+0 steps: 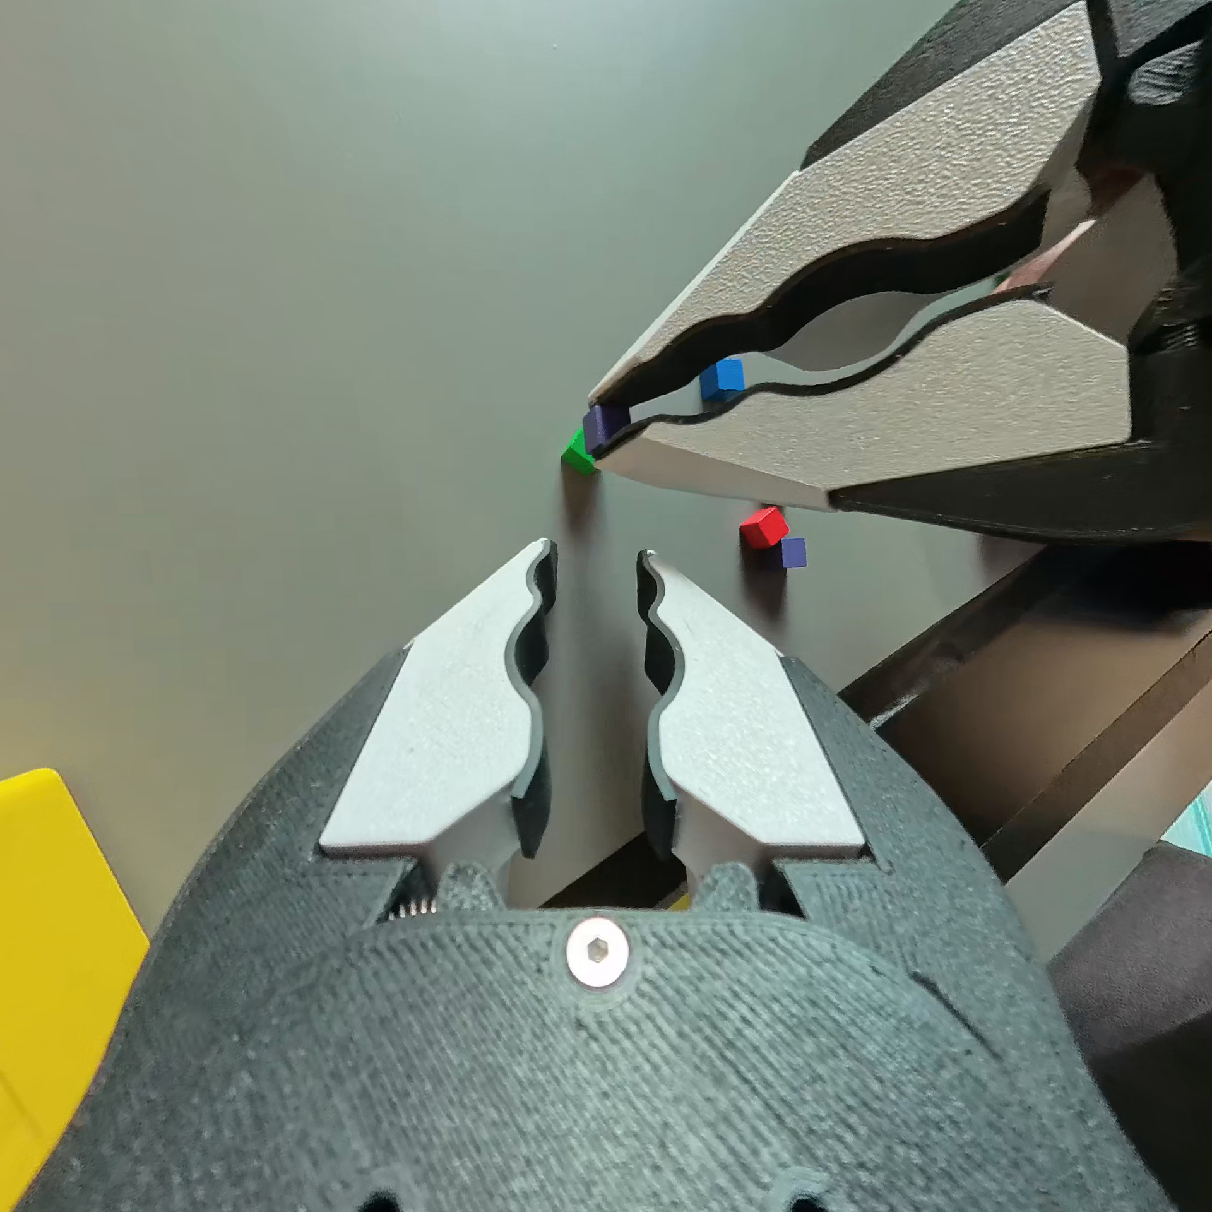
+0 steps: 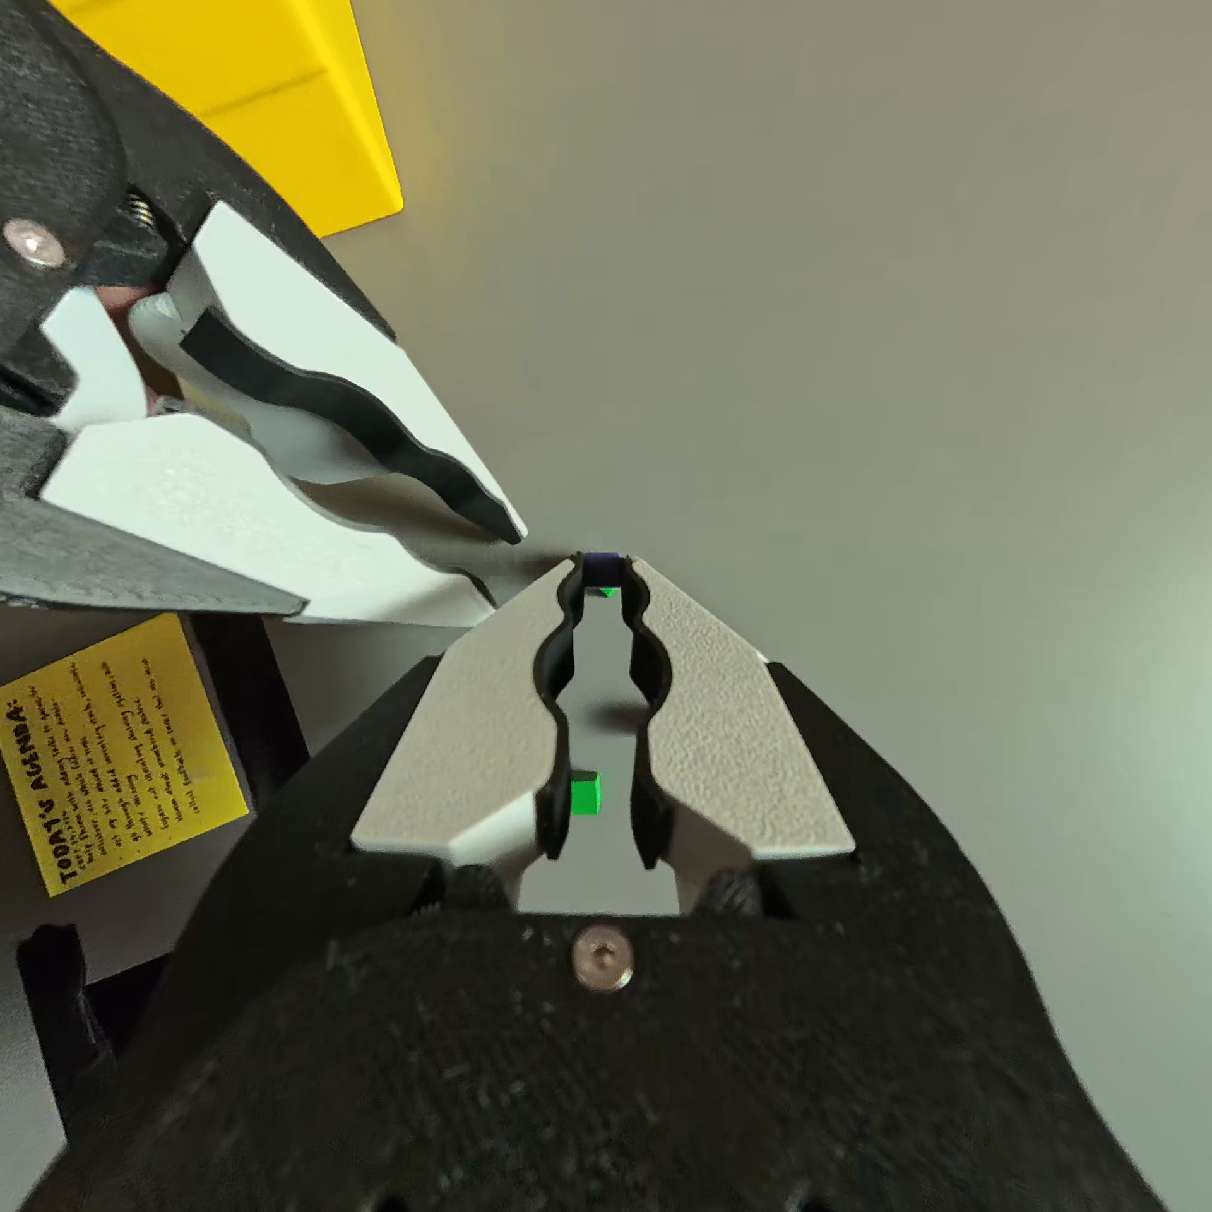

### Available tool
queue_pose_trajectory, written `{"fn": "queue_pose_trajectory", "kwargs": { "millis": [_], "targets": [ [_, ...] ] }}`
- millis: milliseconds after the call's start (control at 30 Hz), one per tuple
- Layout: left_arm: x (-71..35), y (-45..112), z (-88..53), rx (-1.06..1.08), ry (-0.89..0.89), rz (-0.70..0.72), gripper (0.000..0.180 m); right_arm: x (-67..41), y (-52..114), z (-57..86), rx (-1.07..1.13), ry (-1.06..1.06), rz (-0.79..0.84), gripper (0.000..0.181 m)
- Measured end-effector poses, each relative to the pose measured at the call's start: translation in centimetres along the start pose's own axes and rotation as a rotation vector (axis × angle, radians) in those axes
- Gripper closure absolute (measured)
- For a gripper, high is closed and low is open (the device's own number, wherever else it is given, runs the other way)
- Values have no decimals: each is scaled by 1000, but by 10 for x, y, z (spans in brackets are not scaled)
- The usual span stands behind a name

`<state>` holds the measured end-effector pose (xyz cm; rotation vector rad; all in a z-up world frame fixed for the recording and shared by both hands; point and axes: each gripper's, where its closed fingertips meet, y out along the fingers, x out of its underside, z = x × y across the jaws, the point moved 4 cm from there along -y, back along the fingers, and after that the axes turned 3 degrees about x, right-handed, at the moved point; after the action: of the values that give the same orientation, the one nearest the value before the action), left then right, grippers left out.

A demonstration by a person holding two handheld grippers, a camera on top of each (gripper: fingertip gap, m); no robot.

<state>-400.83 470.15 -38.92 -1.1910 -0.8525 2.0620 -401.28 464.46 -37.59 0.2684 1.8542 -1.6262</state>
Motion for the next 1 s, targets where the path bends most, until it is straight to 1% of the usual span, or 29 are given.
{"fn": "queue_pose_trajectory", "kwargs": {
  "millis": [100,300,500,700,733,767,833,1000],
  "targets": [
    [-1,-1,2,2,1,7,158,2,4,1,2,10,-14,171],
    [-4,-4,2,0,4,16,157,6,-2,0,13,-1,-20,158],
    [-5,-4,-2,-8,-12,23,156,29,-18,14,90,110,-28,154],
    [-7,-4,-3,-15,-2,23,156,46,-18,21,137,163,-55,159],
    [-8,-4,-2,-16,0,23,156,47,-16,22,134,165,-60,162],
    [-9,-4,-2,-17,2,22,156,46,-15,22,131,167,-57,169],
    [-11,-4,-2,-20,6,23,156,43,-15,23,118,177,-53,172],
    [-16,-1,-3,-21,2,34,155,13,-23,19,99,122,34,172]
  ]
}}
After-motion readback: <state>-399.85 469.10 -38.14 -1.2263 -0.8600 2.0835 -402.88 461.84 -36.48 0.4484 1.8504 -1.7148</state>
